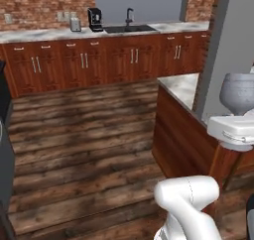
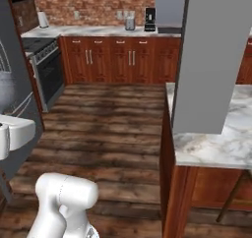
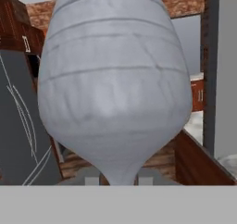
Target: Retrieve the wine glasses from the counter and place one next to each plate.
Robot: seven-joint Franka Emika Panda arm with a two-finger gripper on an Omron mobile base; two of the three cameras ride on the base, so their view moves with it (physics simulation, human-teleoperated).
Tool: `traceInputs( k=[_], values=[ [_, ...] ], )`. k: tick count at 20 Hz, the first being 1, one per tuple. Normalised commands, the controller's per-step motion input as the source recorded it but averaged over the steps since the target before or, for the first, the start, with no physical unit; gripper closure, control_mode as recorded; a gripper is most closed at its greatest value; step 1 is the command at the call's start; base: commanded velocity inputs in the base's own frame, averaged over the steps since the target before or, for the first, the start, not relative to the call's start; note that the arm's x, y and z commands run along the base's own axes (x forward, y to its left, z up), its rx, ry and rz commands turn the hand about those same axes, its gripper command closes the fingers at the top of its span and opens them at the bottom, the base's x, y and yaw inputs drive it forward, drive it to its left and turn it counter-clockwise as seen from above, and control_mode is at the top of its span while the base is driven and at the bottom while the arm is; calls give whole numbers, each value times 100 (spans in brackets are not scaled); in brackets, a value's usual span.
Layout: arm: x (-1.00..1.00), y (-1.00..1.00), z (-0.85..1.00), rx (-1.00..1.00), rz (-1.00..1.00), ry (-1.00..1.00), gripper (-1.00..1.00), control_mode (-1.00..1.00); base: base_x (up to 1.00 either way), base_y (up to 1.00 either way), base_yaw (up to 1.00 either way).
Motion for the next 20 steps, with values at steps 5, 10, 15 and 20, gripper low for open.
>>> traceInputs(
  k=[5,10,15,20],
  values=[
    [0,0,0,0,0,0,100,100,-74,-87,1],
    [0,0,0,0,0,0,100,100,-26,-100,0],
    [0,0,0,0,0,0,100,100,-16,-100,0],
    [0,0,0,0,0,0,100,100,-9,-100,0]
  ],
)
